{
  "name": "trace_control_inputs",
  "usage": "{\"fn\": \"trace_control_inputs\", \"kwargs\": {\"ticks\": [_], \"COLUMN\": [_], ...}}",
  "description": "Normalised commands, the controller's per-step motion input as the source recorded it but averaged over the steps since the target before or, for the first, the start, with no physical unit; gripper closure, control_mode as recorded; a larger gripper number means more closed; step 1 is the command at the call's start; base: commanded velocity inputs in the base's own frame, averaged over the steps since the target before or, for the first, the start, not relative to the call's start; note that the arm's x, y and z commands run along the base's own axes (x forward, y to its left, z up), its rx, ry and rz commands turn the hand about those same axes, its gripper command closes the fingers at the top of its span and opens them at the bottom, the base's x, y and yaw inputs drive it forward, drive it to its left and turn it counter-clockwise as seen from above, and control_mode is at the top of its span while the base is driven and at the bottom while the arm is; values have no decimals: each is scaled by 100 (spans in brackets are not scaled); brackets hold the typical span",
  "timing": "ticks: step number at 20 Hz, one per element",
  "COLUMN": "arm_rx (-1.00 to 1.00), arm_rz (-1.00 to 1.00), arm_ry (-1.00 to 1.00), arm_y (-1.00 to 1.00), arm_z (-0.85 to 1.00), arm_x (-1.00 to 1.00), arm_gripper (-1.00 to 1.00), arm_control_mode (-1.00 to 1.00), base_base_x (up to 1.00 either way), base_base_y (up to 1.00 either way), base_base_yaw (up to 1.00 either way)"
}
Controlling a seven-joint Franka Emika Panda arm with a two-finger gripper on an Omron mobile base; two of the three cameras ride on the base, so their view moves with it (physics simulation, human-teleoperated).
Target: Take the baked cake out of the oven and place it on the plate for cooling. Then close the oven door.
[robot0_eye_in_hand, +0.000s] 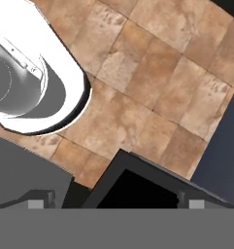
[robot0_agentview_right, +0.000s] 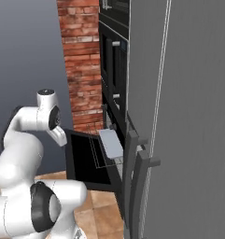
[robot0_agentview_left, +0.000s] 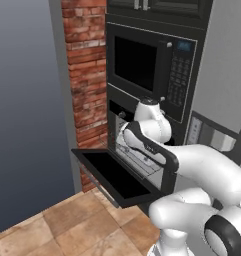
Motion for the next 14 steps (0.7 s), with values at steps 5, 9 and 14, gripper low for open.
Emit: {"fn": "trace_control_inputs", "kwargs": {"ticks": [5, 9, 14], "arm_rx": [-15, -3, -3], "arm_rz": [-1, -5, -10], "arm_ry": [9, 4, 15], "arm_y": [-20, -21, 5], "arm_z": [-100, -78, -62], "arm_x": [100, 100, 98], "arm_gripper": [-100, -100, -100], "arm_control_mode": [-100, -100, -100], "base_base_x": [0, 0, 0], "base_base_y": [0, 0, 0], "base_base_yaw": [0, 0, 0]}}
